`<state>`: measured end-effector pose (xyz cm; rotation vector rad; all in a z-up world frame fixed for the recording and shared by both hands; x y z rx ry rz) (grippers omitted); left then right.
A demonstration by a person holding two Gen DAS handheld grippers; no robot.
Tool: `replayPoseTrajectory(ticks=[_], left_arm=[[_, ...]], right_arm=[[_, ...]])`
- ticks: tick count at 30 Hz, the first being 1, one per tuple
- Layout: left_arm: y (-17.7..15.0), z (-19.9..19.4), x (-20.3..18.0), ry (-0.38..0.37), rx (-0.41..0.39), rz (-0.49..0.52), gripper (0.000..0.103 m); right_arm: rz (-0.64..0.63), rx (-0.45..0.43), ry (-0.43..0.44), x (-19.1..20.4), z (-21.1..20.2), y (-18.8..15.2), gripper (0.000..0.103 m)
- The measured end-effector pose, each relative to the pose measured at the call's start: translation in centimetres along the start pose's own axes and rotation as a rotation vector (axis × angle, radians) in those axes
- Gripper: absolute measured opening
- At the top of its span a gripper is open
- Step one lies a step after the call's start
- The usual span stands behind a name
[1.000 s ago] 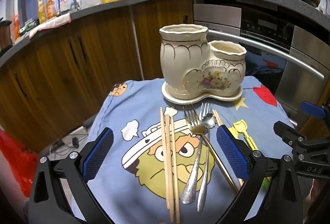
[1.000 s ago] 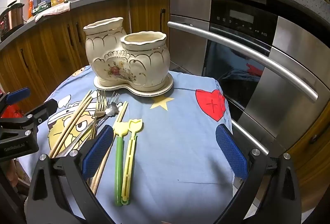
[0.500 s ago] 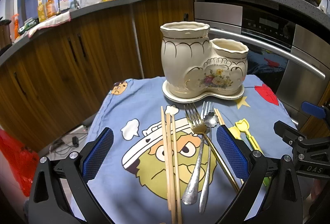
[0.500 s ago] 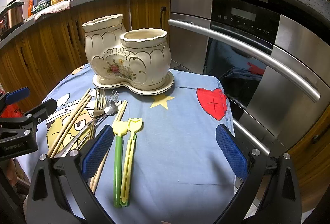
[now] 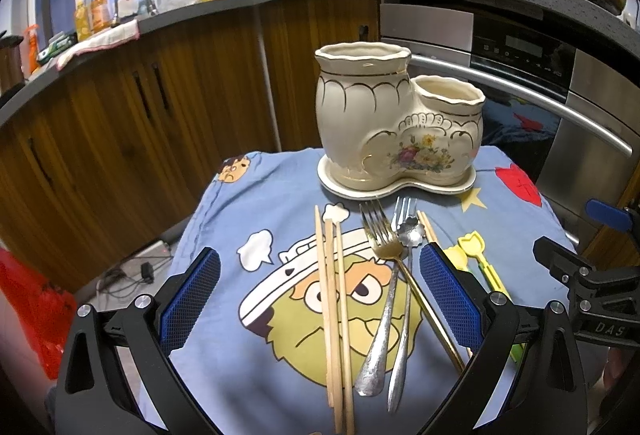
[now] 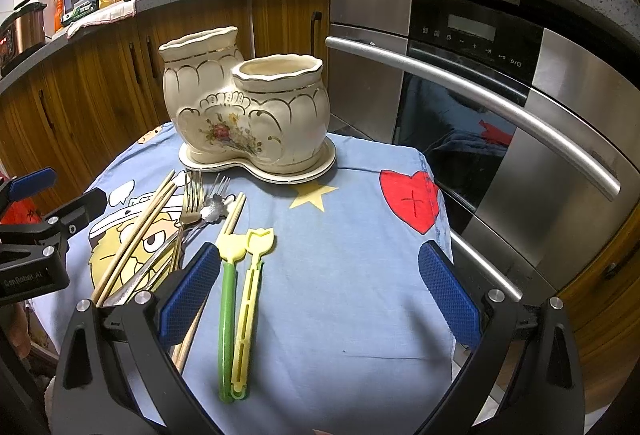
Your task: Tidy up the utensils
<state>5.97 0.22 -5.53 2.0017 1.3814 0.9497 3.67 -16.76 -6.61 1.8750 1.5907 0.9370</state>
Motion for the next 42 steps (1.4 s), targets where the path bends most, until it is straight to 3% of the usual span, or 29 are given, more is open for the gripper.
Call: replayPoseTrajectory(ticks=[11, 15, 19, 23, 27, 31, 35, 41, 42], left_arm=[[-0.7, 0.2, 1.4, 0.000, -0.009, -0.023, 0.099], [-0.5, 0.0, 2.4, -0.016, -0.027, -0.019, 0.099], [0.0, 0.0, 2.8, -0.006, -0.046, 0.020, 0.099], [-0.3, 0.8, 2.6, -0.027, -0.009, 0.049, 0.099], [-1.2, 1.9, 3.2, 0.055, 0.051, 0.073, 0.099], [-1.9, 2.6, 3.6, -0.018, 0.087, 0.057, 0.099], [-2.4, 3.4, 3.3, -0.004, 0.132, 0.123, 0.099], [-2.7, 4.3, 2.1, -0.063, 0.154, 0.139, 0.094], [-2.9, 4.5, 1.9, -0.073, 0.162, 0.143, 0.090]], right_arm=[[-0.019, 0.049, 0.057, 0.0, 1.0, -1.1, 0.098], [-0.068, 0.014, 0.096, 0.3, 0.4, -1.0, 0.098], [-0.136, 0.020, 0.040, -0.4, 0.7, -0.4, 0.098], [-0.107, 0.084, 0.057, -1.0, 1.8, -0.6, 0.098], [-0.073, 0.130, 0.077, -1.1, 2.5, -1.2, 0.098], [-0.084, 0.143, 0.092, -0.6, 2.7, -1.6, 0.096], [-0.096, 0.171, 0.101, -0.1, 3.2, -1.9, 0.083], [-0.098, 0.248, 0.140, 0.7, 4.2, -3.0, 0.061], [-0.101, 0.256, 0.147, 0.8, 4.3, -3.1, 0.057]])
Point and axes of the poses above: each gripper's, at about its wrist camera, not at the fingertips, and z roughly the way its jaws point, x to its left, y to its top, the point moved 7 cm from there along z, roughly the way its jaws point, and after that the axes turned 13 degrees about z, right-handed, at the moved point
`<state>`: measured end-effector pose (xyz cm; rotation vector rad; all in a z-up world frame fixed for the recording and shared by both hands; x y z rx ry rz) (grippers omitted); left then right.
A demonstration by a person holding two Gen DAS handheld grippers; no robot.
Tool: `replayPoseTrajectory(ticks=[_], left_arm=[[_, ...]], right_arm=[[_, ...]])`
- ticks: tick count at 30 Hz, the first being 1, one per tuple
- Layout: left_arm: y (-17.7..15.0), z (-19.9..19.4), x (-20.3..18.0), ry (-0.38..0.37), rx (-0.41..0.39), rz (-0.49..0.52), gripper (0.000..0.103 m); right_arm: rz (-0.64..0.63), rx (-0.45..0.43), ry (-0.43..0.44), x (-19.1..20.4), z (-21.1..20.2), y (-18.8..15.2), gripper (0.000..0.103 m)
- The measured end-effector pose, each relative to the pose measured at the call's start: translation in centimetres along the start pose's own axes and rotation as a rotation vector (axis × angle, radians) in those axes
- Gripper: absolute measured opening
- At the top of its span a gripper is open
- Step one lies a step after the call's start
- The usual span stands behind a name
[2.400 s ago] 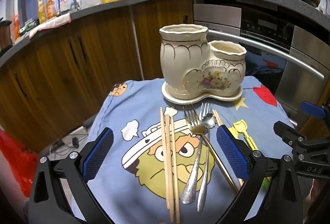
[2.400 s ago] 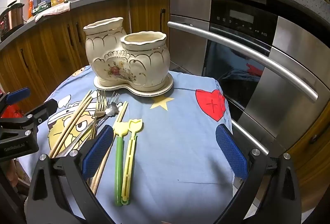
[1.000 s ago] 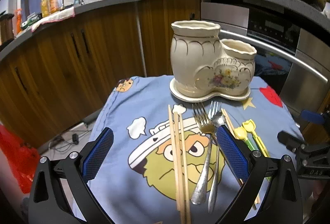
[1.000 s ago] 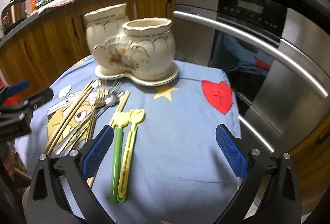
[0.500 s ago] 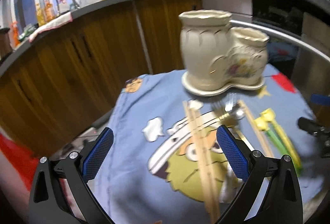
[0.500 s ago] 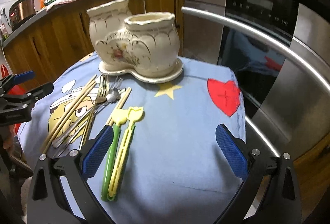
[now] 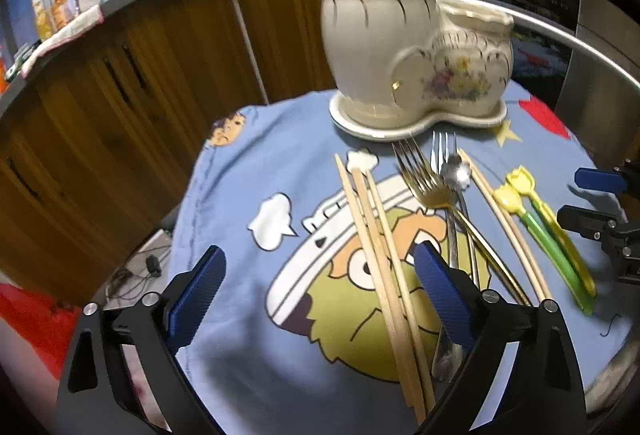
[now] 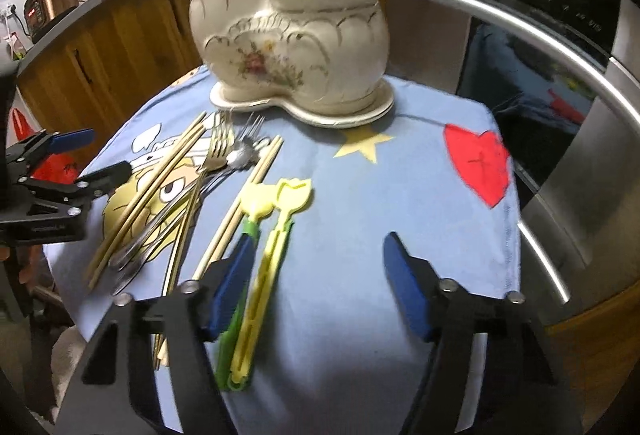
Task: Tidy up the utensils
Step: 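Grasp a wooden chopstick with the left tool while the right tool grasps the yellow tulip spoon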
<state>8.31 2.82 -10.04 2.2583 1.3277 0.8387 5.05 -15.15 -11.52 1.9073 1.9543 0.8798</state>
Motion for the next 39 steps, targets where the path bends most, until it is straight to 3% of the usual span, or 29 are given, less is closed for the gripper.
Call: replayPoseTrajectory(ticks=[6, 9, 13, 27, 30, 39], left_arm=[[0.0, 0.7, -1.5, -0.069, 0.023, 0.027, 0.055], [-0.1, 0.7, -1.8, -0.094, 0.026, 0.024, 0.047], [-0.2, 0.8, -0.5, -0.082, 0.033, -0.037, 0.042], [-0.2, 2.5, -1.2, -0.111, 0.103, -0.004, 0.037], [-0.2, 2.3, -1.7, -0.131, 0.111, 0.023, 0.023], [-0.1, 2.3, -2.3, -0.137, 0.112, 0.052, 0.018]], right_arm=[[-0.034, 0.008, 0.007, 0.6, 0.2, -0.3, 0.037], [-0.049, 0.022, 0.022, 1.0, 0.3, -0.5, 0.030], [-0.049, 0.015, 0.023, 1.1, 0.1, -0.4, 0.030], [-0.052, 0.049, 0.027, 1.1, 0.7, -0.6, 0.030], [-0.056, 0.074, 0.040, 1.4, 0.7, -0.7, 0.029], [-0.104, 0.109, 0.032, 2.3, 1.4, -1.1, 0.020]])
Point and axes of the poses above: each gripper's, at about its wrist camera, not at the fingertips, and z roughly the way its jaws point, x to its left, y to its top, the point moved 7 cm from there along z, roughly the way its jaws point, and after that the axes turned 13 degrees about z, right-handed, at the moved point
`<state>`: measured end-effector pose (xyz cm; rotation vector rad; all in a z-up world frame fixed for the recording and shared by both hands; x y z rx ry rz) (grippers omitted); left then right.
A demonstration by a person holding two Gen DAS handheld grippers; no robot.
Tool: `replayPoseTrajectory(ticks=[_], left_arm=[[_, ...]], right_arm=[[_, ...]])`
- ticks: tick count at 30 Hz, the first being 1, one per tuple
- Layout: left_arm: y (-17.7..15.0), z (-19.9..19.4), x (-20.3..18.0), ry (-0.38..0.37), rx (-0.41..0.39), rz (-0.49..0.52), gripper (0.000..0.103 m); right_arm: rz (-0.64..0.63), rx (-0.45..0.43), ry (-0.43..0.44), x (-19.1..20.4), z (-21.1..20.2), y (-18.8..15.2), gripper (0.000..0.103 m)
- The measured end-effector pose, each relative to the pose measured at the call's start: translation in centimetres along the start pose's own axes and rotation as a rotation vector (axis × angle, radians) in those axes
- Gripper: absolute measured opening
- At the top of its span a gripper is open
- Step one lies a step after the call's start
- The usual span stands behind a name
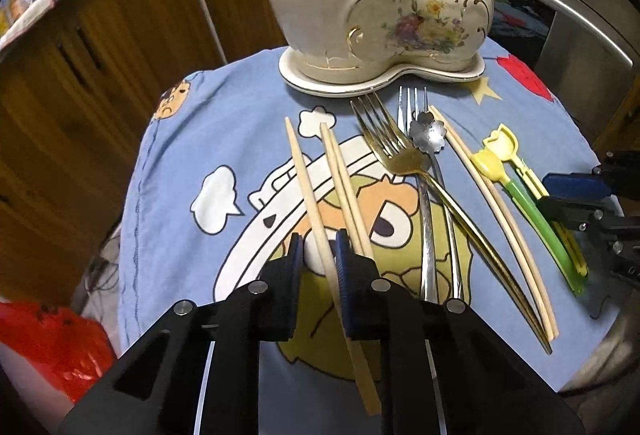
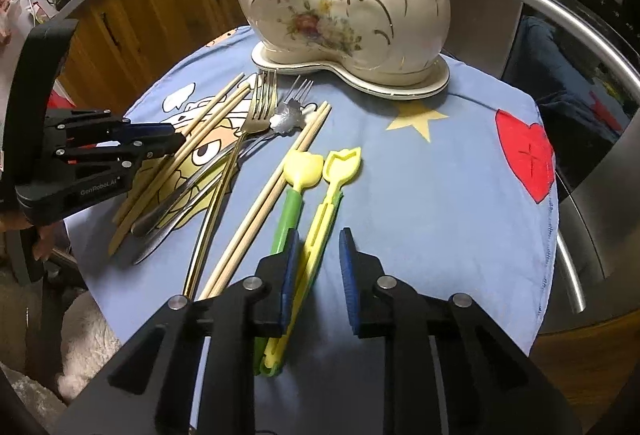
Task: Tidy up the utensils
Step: 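Grasp a wooden chopstick with the left tool while the right tool grasps the yellow tulip spoon, then drop the chopstick into the tall cup with left tool while right drops yellow spoon in short cup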
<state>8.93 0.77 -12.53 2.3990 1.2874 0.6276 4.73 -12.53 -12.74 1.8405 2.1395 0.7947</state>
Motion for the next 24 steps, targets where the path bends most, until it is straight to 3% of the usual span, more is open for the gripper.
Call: replayPoseTrajectory(ticks=[3, 6, 8, 14, 24], left_arm=[[0.2, 0.2, 0.1, 0.003, -0.008, -0.011, 0.018], [0.2, 0.2, 0.2, 0.000, -0.014, -0.013, 0.014], [0.1, 0.2, 0.2, -0.001, -0.024, -0.014, 0.009], [-0.5, -0.3, 0.3, -0.011, -0.062, -0.045, 0.007], [-0.2, -5.5, 1.6, -0.016, -0.222, -0.118, 0.007]], right_arm=[[-0.043, -0.012, -0.018, 0.4, 0.3, 0.1, 0.018], [-0.025, -0.014, -0.017, 0.0, 0.3, 0.3, 0.010], [0.003, -0.020, 0.009, -0.3, 0.0, 0.2, 0.010], [0.045, -0.068, 0.048, -0.8, -1.1, 0.0, 0.010], [0.076, -0.239, 0.142, -1.6, -5.6, 2.0, 0.010]])
Point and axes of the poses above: each gripper's, at about its wrist camera, not at the fingertips, and z roughly the way its jaws point, x to its left, y to its top, the point moved 7 cm from there along z, roughly the way its jaws point, and after that the axes turned 13 degrees about z, right-handed, at the moved point
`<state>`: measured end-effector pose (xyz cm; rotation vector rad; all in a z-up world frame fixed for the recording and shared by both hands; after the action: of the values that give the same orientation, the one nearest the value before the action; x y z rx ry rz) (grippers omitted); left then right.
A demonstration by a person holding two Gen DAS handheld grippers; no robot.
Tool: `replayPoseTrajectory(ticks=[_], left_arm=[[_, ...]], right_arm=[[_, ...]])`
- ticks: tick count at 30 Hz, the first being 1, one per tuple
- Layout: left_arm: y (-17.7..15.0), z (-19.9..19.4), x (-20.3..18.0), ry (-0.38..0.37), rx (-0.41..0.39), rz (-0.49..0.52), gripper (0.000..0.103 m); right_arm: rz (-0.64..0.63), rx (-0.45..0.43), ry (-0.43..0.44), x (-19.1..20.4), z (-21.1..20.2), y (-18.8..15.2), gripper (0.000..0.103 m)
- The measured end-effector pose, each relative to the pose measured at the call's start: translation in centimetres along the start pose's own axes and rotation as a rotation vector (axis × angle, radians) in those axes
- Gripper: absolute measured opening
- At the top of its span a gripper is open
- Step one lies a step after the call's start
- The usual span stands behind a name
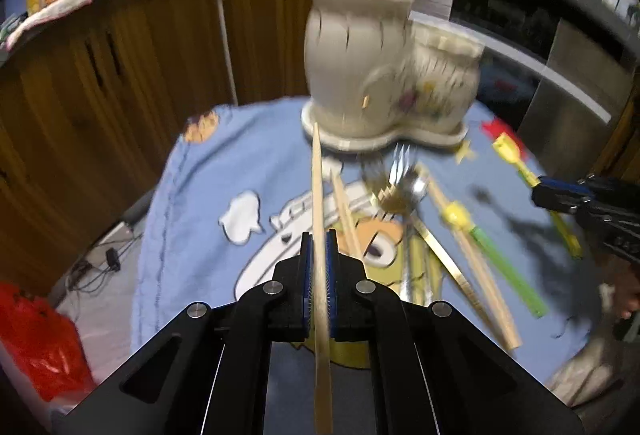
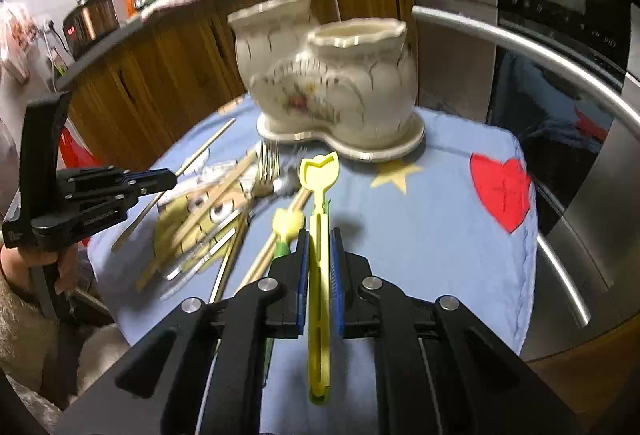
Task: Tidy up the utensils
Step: 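Drop the chopstick into the tall cup with left tool while right drops yellow spoon in short cup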
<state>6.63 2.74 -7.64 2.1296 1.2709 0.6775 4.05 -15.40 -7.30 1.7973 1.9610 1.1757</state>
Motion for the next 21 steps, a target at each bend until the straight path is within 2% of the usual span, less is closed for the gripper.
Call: replayPoseTrajectory(ticks=[5, 8, 11, 16, 19, 21], left_arm=[[4.3, -5.0, 0.6, -0.020, -0.186, -0.018, 0.007], [7.6, -6.3, 0.7, -0.059, -0.270, -0.030, 0.007], [11.8, -5.7, 0.7, -0.070, -0.332, -0.023, 0.007], [17.8, -3.3, 1.3, -0.095, -0.394, -0.032, 0.007], [20.2, -1.6, 1.8, -0.112, -0.409, -0.060, 0.007], [21.4, -0.5, 2.0, -0.096, -0.418, -0.060, 0.007]], right_arm=[[0.014, -0.123, 0.069, 0.6, -2.3, 4.0, 0.010], [0.016, -0.184, 0.087, 0.9, -2.8, 6.8, 0.010], [0.028, -0.252, 0.113, 1.1, -2.8, 10.4, 0.010], [0.119, -0.298, 0.176, 0.6, -1.3, 15.8, 0.010], [0.150, -0.319, 0.185, 0.3, 0.4, 17.6, 0.010], [0.164, -0.333, 0.189, 0.0, 1.3, 18.2, 0.010]])
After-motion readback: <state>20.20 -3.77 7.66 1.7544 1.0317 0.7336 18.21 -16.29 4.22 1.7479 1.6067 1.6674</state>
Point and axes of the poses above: each gripper's, at about its wrist camera, not at the fingertips, and z roughly the way its jaws point, x to its left, y to its top, the point moved 7 cm from there along z, roughly the way its jaws point, and after that the axes turned 13 degrees about z, right-handed, at the moved point
